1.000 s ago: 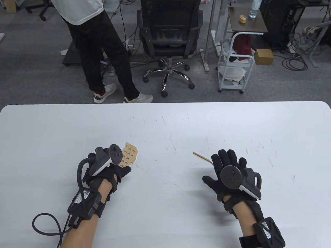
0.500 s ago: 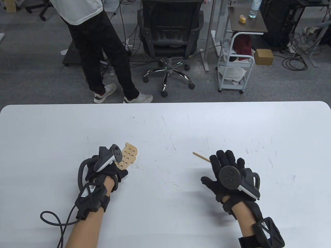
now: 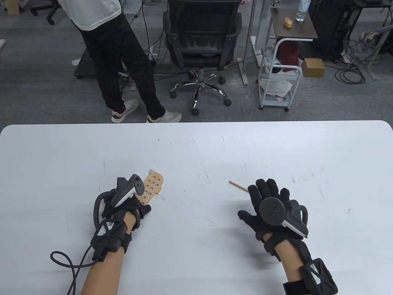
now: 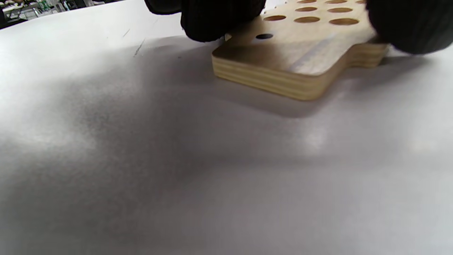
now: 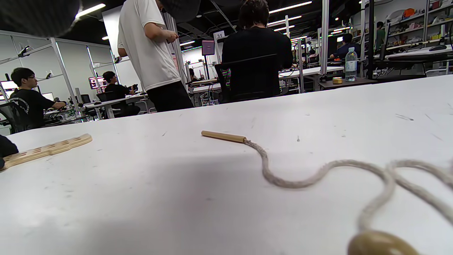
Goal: Thread rope through all holes on crocodile lacing toy
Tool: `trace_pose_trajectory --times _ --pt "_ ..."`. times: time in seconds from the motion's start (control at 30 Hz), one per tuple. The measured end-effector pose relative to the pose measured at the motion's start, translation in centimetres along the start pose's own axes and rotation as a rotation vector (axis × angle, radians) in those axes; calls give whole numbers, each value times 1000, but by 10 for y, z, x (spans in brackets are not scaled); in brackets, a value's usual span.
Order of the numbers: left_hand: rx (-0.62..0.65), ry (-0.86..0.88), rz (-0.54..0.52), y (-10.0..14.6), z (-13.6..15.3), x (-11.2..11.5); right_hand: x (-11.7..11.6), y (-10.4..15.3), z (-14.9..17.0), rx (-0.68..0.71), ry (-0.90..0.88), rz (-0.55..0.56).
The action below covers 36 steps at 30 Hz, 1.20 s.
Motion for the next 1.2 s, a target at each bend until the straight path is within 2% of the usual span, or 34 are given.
trace_pose_trajectory --times 0.17,0.47,0.53,0.83,1.0,1.2 --pt "-23 66 -2 -2 4 0 0 0 0 1 -11 1" --pt "7 129 -130 6 5 -2 0 0 1 -1 -18 0" --pt "5 167 -102 8 6 1 0 0 1 -1 -20 0" --pt "110 131 -153 19 6 -8 0 1 2 -2 -29 2" --pt "161 130 -218 26 5 -12 -1 1 1 -2 -36 1" --pt "183 118 -251 32 3 -15 -1 1 1 -2 -36 -4"
Point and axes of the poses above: the tracker on the back of each hand, its own z axis roughly to the little-finger side, its own y axis roughly from the fingertips to the wrist, x = y × z, the point moved 3 cm from there along -y, roughly from the wrist to the fingertips, and after that the axes turned 6 degrees about y, right-handed, at the moved point
